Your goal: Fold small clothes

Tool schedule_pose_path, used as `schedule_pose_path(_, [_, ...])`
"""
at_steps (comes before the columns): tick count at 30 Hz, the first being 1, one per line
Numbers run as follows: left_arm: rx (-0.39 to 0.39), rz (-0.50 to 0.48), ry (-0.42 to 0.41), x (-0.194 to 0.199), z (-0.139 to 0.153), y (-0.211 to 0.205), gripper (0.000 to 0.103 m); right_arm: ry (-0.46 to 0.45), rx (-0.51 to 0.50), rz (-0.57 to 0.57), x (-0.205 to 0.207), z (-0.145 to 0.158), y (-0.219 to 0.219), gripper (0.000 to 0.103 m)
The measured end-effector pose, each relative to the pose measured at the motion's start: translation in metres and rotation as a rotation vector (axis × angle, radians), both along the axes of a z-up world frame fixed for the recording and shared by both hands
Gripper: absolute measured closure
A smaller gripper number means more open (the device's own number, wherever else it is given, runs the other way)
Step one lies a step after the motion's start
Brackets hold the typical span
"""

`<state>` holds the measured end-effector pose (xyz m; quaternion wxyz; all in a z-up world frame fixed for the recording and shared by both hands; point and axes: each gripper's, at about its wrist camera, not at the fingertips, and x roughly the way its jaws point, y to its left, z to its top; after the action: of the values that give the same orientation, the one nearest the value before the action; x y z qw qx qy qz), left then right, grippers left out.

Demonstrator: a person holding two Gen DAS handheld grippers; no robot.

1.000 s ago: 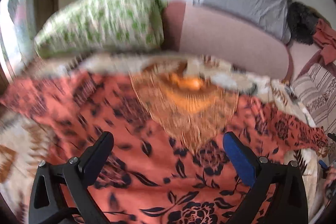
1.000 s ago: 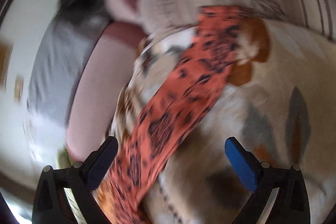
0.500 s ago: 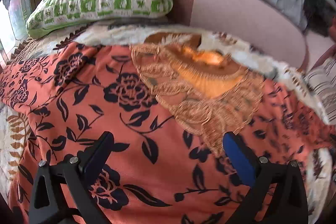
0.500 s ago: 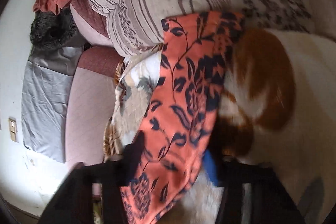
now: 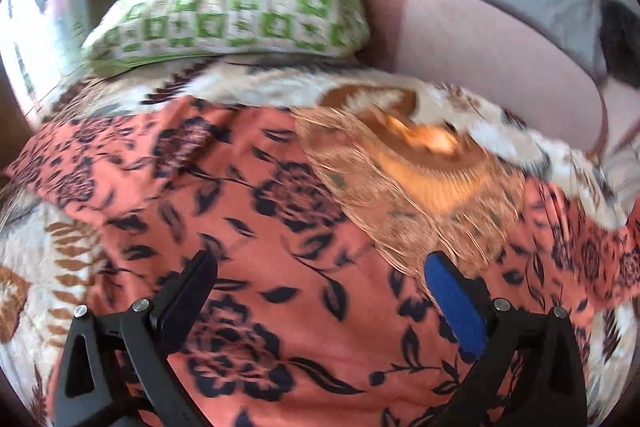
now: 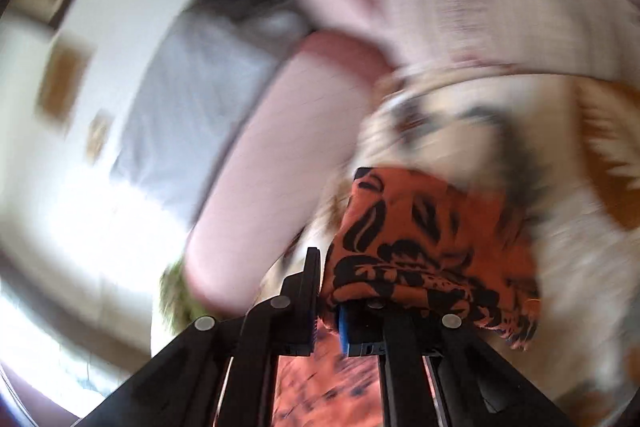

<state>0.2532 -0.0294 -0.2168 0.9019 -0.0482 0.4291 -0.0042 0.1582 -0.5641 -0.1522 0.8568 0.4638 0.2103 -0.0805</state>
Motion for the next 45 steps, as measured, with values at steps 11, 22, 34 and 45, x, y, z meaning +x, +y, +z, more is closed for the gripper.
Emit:
schedule_pose_path(11, [0.011,0.224,-0.037,-0.003,0.022,0.095,0.0,0.16,-0.084,0.458,0.097,-0.048,0.254,0.091])
schedule_pose_path(22, [0.016,0.285,-0.042,-0.001,0.028,0.146,0.0,0.251,0.029,0.676,0.097,-0.113,0.377,0.011])
schedule_pose_path(34, [-0.011,-0.053,-0.096,-0.01,0.035,0.048,0.0,0.143,0.15,0.557,0.013,-0.073,0.247,0.011])
schedule_pose_path(45, [0.33,-0.394,-0.225,-0.049,0.004,-0.086,0.0,0.176,0.537,0.332,0.025,-0.13,0.165,0.019])
